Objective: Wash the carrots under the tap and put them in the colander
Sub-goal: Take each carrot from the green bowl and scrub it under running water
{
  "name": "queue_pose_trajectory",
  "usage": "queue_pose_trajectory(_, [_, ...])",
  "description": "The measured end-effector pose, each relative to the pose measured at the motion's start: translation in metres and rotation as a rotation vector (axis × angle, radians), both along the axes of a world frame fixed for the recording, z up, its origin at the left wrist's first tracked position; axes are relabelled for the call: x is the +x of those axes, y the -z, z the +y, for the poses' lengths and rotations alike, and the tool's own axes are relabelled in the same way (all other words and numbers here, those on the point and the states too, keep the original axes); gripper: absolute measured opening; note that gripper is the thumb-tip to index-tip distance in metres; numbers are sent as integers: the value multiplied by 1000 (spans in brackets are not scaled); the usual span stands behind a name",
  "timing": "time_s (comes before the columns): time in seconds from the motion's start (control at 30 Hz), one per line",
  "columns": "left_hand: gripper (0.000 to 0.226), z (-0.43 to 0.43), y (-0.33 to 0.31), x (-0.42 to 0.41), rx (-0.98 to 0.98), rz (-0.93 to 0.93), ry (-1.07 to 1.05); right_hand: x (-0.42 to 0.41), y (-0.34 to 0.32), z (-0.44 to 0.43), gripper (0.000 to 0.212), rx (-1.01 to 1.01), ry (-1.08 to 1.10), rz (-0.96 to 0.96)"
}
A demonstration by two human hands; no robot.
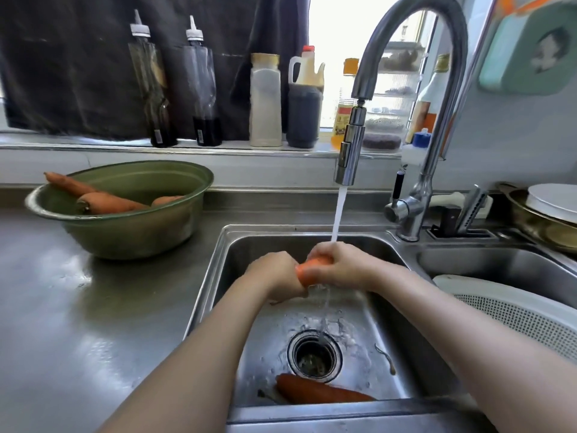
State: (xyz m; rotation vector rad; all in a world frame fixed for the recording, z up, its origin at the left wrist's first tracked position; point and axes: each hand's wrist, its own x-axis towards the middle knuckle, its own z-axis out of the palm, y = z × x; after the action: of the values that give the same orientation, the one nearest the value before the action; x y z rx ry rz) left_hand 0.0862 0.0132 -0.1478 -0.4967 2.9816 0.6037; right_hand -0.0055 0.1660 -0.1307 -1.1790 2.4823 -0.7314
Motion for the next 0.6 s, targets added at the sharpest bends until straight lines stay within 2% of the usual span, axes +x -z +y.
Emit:
queue_pose_trajectory(0.07, [23,-5,1,3,272,-80,11,-2,-3,-1,43,170,-165,235])
queue_pose_trajectory(0.17, [21,1,0,4,586,-177,34,-3,-5,-9,38,365,-277,709])
queue_pose_trajectory(0.23, [19,5,-3,2,751,-183,15,-7,-3,-11,29,248,-298,977])
queue_pose_trajectory(0.33, [35,7,-8,-1,1077,-210,33,-22,4,-9,8,-143,-342,1371])
queue_pose_trajectory(0.4, [41,10,-11,-1,1194,-194,46,-30,1,-11,7,-233,-374,1474])
queue_pose_trajectory(0.43, [37,12,-10,-3,1149,-154,42,-32,-3,-11,6,-207,-406,1471])
queue_pose_trajectory(0.47, [31,15,-10,-5,1020,-94,28,-34,-8,-12,5,-150,-425,1445])
queue_pose_trajectory(0.53, [20,17,-9,-9,635,41,-35,-29,-18,-13,19,97,-387,1258])
queue_pose_trajectory(0.6, [15,16,-8,-10,222,124,-51,-16,-26,-20,21,421,-308,1028])
